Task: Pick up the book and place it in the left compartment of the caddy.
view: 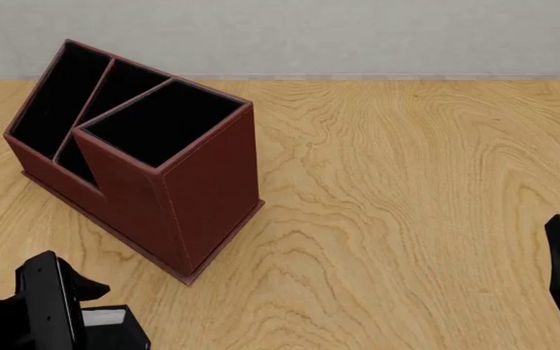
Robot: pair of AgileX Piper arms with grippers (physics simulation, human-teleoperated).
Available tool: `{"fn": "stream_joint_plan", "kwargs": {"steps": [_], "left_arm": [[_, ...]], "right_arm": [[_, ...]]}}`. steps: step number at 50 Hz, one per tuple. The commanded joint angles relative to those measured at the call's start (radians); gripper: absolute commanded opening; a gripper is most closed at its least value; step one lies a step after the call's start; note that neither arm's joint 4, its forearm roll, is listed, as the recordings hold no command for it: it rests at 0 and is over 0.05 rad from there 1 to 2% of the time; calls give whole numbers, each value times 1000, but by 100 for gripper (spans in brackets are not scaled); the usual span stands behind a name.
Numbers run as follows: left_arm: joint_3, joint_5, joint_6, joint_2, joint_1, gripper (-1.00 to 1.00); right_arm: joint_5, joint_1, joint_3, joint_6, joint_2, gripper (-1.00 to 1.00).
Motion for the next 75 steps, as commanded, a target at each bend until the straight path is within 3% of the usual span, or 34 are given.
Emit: {"fn": "stream_joint_plan", "kwargs": {"steps": [1,6,7,8,10,11,22,37,44,46,55,62,65,68,69,71,75], "left_arm": [[29,-37,-8,19,7,100],[50,-44,-40,25,-16,100],[47,-32,-81,22,-44,100],[40,-29,-79,9,-44,-100],[21,-32,-64,-18,-31,-100],[4,2,-105,-37,-72,-100],[-74,88,-133,-175,-200,-100],[-203,153,-277,-234,-374,-100],[-244,162,-261,-263,-387,-100],[-304,176,-289,-296,-423,-100],[-405,188,-280,-350,-469,-100],[-492,165,-266,-400,-415,-100],[-562,155,-300,-410,-385,-100],[-642,135,-310,-420,-332,-100],[-655,124,-280,-417,-290,-100],[-705,126,-314,-416,-293,-100],[-761,126,-316,-411,-277,-100]], "right_arm": [[-12,2,0,-6,15,100],[-10,4,0,-8,14,100],[-9,4,0,-8,13,100],[-8,4,0,-9,11,100],[-7,3,1,-11,10,100],[-8,3,1,-12,11,100],[-4,1,2,-15,3,100],[8,-5,-2,-6,-10,100],[11,-7,0,-4,-15,100],[15,-9,0,1,-21,100],[18,-9,0,10,-25,100],[18,-11,-1,16,-24,100],[19,-10,-1,18,-24,100],[17,-11,-2,21,-22,100],[19,-12,-3,22,-23,100],[21,-12,-2,24,-26,100],[19,-12,-4,24,-21,100]]}}
